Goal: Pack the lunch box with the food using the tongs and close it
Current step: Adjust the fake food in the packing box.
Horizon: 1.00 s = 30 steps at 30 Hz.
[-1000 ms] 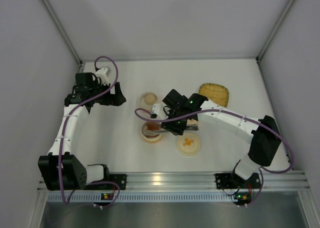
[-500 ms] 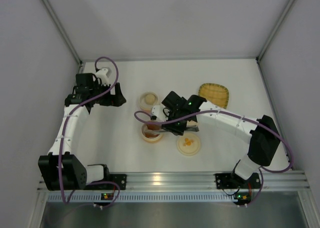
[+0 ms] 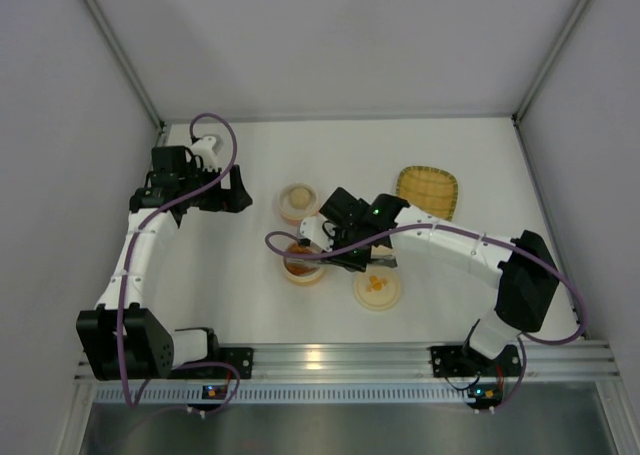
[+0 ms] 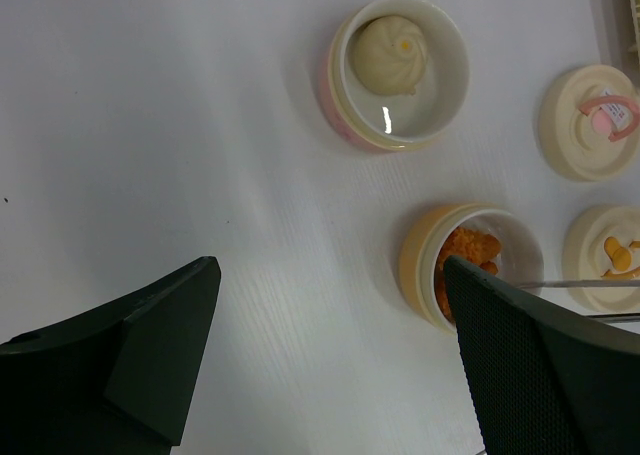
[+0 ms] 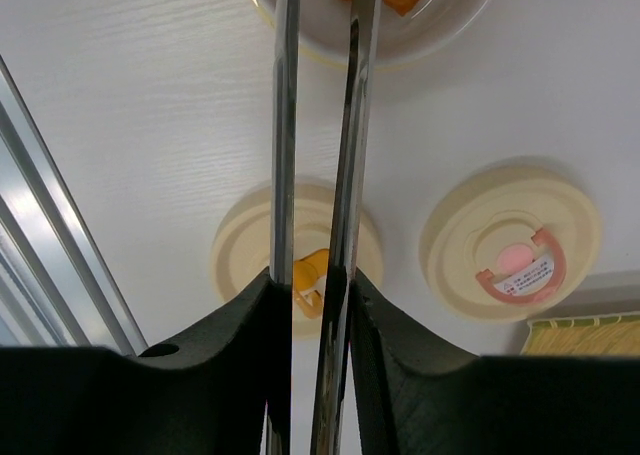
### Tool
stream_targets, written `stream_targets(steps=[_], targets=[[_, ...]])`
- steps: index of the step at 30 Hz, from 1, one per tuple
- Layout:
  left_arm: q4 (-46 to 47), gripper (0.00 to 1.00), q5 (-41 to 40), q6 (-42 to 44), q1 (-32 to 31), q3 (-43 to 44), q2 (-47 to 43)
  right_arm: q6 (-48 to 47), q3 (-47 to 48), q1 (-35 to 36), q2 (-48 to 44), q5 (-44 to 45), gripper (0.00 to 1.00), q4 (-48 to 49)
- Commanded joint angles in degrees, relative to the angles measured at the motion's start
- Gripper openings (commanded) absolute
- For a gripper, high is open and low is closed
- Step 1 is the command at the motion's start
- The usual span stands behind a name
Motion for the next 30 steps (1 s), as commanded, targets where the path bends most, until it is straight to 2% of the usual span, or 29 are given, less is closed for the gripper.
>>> stream_targets(steps=[1, 3, 7, 15, 24, 30], targets=[[2.59, 0.98, 0.46, 0.97, 0.31, 0.16, -1.06, -1.51, 0.8, 1.71, 0.39, -0.48, 0.31, 1.64], [2.59, 0.98, 0.46, 0.97, 0.31, 0.24, -0.97, -1.86, 0.8, 1.98, 0.3, 0.31, 0.28, 1.64], [2.59, 0.98, 0.46, 0.97, 0.31, 0.51, -0.79, -2.3, 0.8, 1.98, -0.05, 1.01, 0.14, 1.64], [2.41, 0.98, 0.54, 0.97, 0.31, 0.68, -0.88, -2.48, 1.15, 1.71, -1.63, 1.1, 0.01, 1.46], [2.06, 0.98, 0.37, 1.14, 0.31, 0.95, -0.79, -1.95, 3.17, 0.48, -2.68, 0.4, 0.0, -0.21], [2.06, 0.98, 0.19, 1.05, 0.31, 0.77, -1.05, -0.72, 5.01, -0.75, -3.91, 0.31, 0.11, 0.67]])
